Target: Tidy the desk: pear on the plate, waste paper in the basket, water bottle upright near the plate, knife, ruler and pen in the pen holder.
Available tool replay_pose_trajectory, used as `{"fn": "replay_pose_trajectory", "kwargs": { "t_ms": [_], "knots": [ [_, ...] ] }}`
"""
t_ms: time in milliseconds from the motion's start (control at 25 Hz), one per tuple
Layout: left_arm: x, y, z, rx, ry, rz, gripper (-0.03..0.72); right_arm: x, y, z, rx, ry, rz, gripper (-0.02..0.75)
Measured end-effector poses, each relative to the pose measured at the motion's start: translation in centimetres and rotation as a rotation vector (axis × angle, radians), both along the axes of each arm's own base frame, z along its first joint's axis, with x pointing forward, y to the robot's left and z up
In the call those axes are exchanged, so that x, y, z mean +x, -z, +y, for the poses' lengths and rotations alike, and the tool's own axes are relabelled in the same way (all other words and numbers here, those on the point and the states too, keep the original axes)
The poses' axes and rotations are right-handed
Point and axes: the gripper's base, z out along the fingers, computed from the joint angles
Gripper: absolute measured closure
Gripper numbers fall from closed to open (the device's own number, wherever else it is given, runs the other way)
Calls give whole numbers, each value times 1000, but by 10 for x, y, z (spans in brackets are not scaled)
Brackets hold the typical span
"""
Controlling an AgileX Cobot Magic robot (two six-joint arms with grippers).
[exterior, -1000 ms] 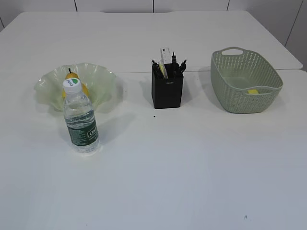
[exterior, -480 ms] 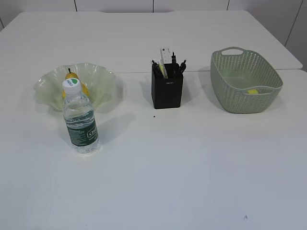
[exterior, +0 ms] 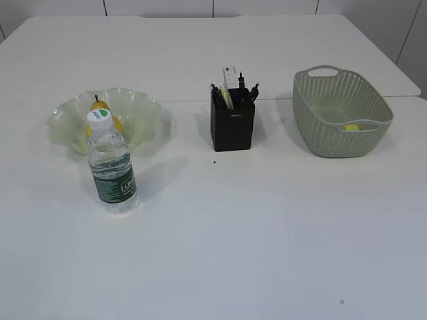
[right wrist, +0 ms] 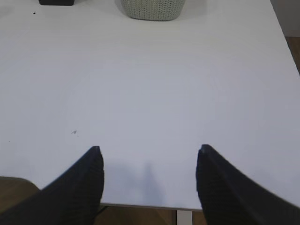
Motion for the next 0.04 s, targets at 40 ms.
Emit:
{"fn": "replay_pose_trajectory", "kwargs": {
  "t_ms": [40],
  "knots": [
    [0, 0, 0, 0, 0, 0, 214, 0, 0, 0, 0, 0, 0, 277]
  ]
}}
